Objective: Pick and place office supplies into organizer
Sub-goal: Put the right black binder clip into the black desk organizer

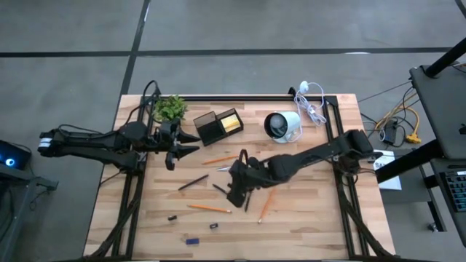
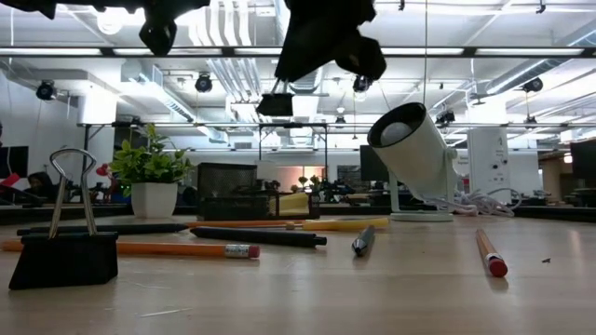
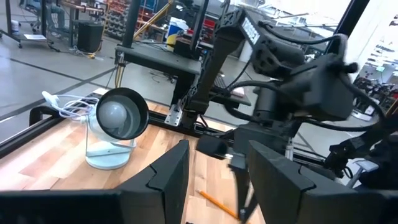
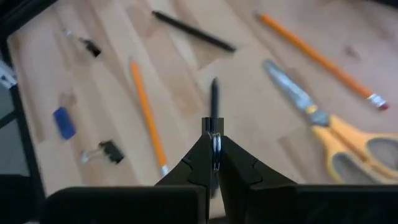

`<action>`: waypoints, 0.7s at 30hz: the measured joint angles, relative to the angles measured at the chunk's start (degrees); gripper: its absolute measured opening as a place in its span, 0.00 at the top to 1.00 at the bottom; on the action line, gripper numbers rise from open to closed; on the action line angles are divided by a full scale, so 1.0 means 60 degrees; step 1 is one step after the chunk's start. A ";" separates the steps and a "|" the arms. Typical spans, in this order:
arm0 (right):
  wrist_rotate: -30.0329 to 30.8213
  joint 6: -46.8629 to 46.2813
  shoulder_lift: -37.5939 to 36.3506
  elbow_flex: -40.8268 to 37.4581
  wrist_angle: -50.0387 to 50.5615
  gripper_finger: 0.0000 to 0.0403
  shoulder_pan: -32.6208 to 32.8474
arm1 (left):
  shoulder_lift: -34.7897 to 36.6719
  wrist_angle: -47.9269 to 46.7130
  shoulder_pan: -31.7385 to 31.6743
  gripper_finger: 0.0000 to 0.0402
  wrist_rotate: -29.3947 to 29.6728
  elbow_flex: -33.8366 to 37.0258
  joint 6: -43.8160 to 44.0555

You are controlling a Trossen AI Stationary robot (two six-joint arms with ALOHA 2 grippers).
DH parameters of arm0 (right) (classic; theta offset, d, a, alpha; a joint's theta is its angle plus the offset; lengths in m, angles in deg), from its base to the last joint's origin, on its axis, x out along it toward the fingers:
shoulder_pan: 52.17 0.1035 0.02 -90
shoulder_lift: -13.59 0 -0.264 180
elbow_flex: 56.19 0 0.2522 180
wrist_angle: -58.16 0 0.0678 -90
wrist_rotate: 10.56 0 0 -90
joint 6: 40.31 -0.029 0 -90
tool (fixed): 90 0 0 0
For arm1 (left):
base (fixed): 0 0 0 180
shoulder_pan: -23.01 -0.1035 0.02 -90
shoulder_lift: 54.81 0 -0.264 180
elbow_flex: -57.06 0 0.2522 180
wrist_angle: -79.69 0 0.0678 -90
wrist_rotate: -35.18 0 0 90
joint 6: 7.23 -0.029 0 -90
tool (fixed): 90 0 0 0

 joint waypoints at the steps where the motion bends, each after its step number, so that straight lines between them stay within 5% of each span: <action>1: 0.0000 0.0103 -0.0004 0.0000 -0.0004 0.98 -0.0117 | 0.0027 0.0004 -0.0004 0.64 0.0000 0.0000 0.0000; 21: -0.0588 0.3246 -0.0011 0.0000 -0.0067 0.98 -0.2045 | 0.0238 -0.0011 -0.0004 0.64 -0.0215 0.0000 0.0011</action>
